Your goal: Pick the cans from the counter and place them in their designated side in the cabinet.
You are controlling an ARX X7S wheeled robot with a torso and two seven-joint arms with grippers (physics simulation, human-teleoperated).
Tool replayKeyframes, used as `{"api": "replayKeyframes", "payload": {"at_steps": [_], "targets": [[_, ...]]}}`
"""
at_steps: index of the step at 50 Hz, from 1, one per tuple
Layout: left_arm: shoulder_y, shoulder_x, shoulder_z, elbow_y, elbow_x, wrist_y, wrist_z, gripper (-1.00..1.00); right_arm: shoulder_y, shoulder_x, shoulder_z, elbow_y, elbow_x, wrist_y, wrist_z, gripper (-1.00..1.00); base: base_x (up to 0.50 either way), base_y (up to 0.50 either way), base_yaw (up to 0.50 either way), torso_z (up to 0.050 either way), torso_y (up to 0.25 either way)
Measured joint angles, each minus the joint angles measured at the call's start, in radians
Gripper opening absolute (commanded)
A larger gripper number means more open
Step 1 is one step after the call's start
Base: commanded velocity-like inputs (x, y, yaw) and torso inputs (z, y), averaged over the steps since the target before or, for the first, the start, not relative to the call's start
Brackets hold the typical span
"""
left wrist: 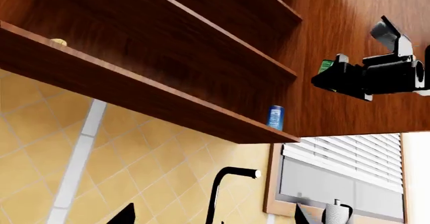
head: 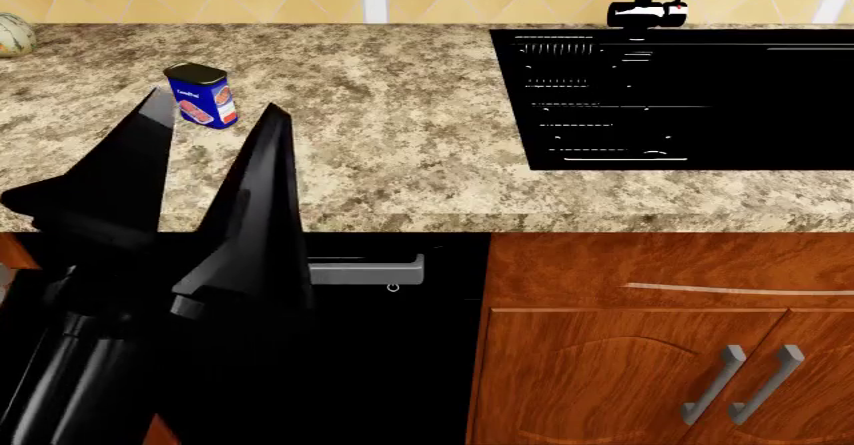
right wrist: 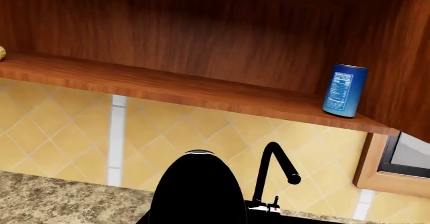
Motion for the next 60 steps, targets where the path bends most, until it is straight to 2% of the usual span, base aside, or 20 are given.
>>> {"api": "replayKeyframes", "payload": {"at_steps": [12,32,45,60], "targets": [[-0.076,-0.151,0.145,0.019,-0.021,0.152,-0.118,1.00,0.006,-0.006,0.009,0.007,-0.030,-0.004,-0.007,-1.00,0.17,0.00,0.00,0.000,0.001],[-0.092,-0.250,0.269,0.026,0.019,0.278,-0.181,1.00,0.007,-0.010,0.013,0.010,-0.040,-0.006,-0.011,-1.00,0.24,-0.07,0.00,0.000,0.001],[-0.107,-0.306,0.371,0.020,0.135,0.357,-0.209,1.00,0.006,-0.009,0.013,0.011,-0.043,-0.006,-0.010,-1.00,0.11,-0.01,0.00,0.050,0.000],[-0.109,-0.328,0.418,0.012,0.190,0.402,-0.215,1.00,0.008,-0.010,0.013,0.010,-0.041,-0.006,-0.011,-1.00,0.10,-0.10,0.00,0.050,0.000]]}}
